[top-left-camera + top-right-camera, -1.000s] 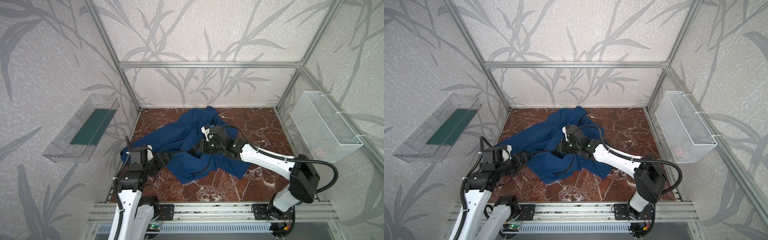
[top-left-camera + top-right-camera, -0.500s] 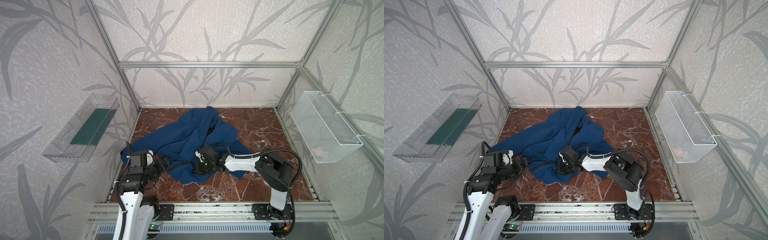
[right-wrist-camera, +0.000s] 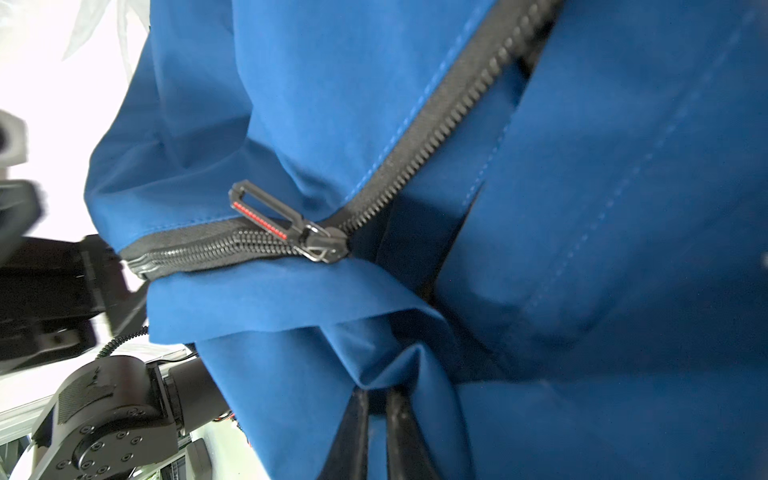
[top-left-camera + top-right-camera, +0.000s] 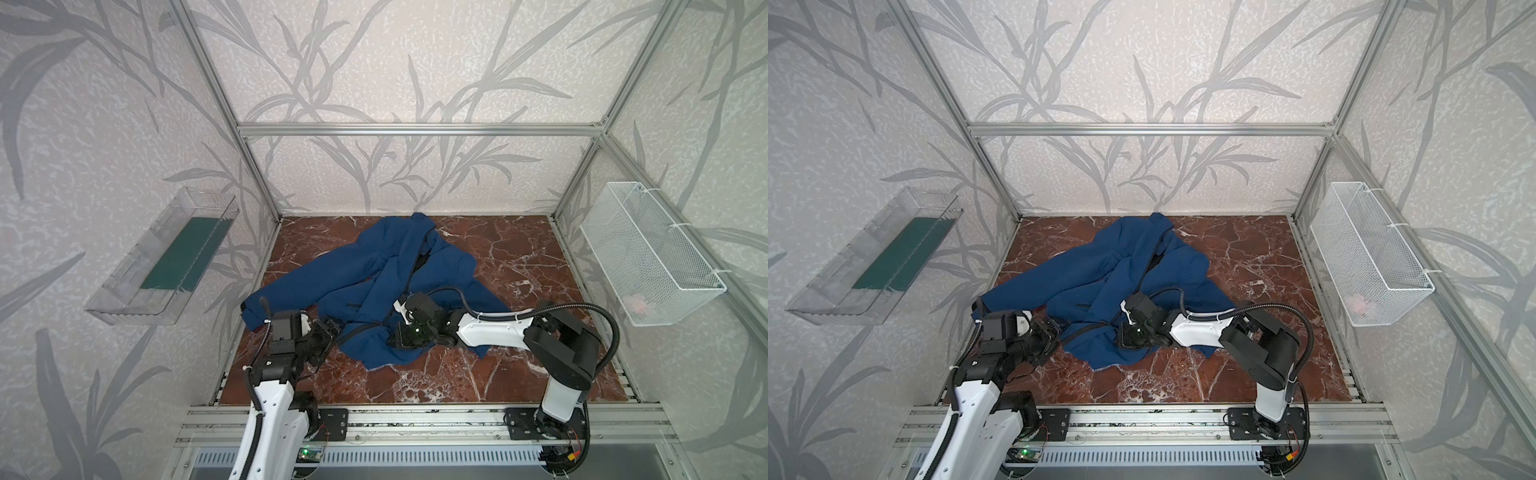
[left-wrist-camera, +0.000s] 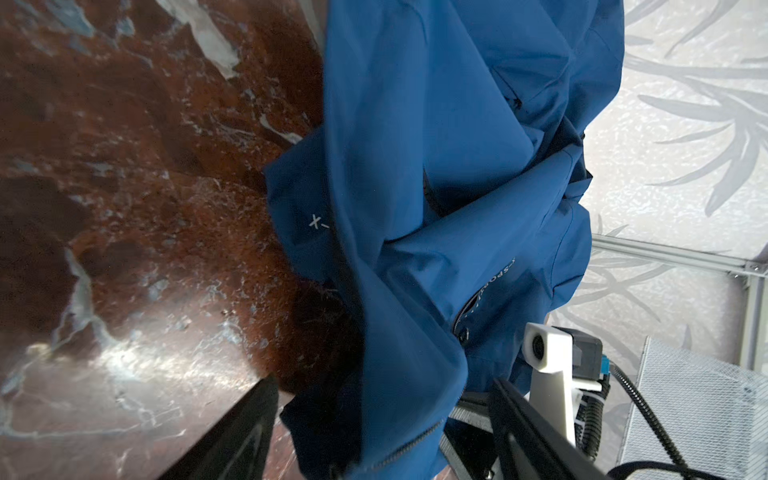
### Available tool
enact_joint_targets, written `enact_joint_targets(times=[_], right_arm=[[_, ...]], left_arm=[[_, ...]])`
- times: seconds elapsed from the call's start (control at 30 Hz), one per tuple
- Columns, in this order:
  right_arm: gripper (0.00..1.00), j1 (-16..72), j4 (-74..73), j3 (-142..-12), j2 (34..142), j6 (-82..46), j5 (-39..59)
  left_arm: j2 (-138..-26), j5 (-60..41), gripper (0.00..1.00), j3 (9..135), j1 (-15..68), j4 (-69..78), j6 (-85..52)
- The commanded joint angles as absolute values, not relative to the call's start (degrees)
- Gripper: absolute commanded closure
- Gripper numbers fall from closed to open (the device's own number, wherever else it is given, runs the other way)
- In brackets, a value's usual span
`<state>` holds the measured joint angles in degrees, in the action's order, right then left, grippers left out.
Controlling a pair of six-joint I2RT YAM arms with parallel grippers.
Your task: Zip up the jacket
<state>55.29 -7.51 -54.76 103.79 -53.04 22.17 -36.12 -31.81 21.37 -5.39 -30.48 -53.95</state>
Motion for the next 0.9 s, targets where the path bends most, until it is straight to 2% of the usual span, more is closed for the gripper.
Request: enact_joint_targets(times=[0.0,0.13,0.2,0.27,0.33,0.4,0.43,0.47,0.53,0.57,0.7,0.8,0.87], right_arm=[[0.87,54.69,-6.54,-54.76,103.54,-51.87,22.40],[0.87,54.32,-5.46,-55.11,102.70,-51.01,22.31],[0.86,54.23,-3.89,-55.78,102.07,-50.18,21.94],[0.86,54.14,-2.28,-56.66,101.56,-49.34,21.68],[0.86,53.96,-1.35,-57.36,101.33,-48.83,21.77],[0.86,53.96,-0.68,-57.91,101.37,-48.45,21.76],[0.86,53.92,-0.34,-58.22,101.29,-48.13,21.77],[0.86,53.95,0.12,-58.68,101.12,-47.77,21.58],[0.83,53.88,4.06,-60.39,99.89,-45.90,20.40],[0.81,53.88,7.12,-61.80,99.18,-44.65,19.34],[0.64,53.78,24.58,-70.60,95.72,-37.89,12.48],[0.61,53.79,35.43,-78.66,97.17,-33.57,8.96],[0.61,53.79,37.74,-82.66,99.39,-32.28,9.08]], left_arm=[[-37.15,-34.31,0.25,19.26,-3.79,-19.91,-58.00],[-38.90,-32.96,0.46,15.92,0.77,-8.05,-63.71],[-40.14,-32.01,0.50,16.00,3.37,-6.23,-63.77],[-40.49,-31.93,0.50,16.59,5.14,-6.59,-63.38],[-39.65,-31.83,0.44,16.83,6.11,-7.52,-63.45],[-37.61,-31.24,0.42,16.76,6.65,-8.58,-63.71],[-36.46,-30.98,0.47,16.51,6.96,-9.18,-64.01],[-35.29,-30.70,0.57,16.33,7.10,-10.03,-64.28],[-32.74,-30.19,0.92,15.91,7.46,-12.90,-64.02],[-31.66,-29.92,1.00,15.87,7.54,-14.85,-63.75],[-25.58,-28.84,1.00,14.77,7.99,-23.23,-63.19],[-21.80,-28.45,1.00,13.11,9.06,-27.73,-63.99],[-20.21,-27.96,1.00,12.48,10.49,-29.92,-63.92]])
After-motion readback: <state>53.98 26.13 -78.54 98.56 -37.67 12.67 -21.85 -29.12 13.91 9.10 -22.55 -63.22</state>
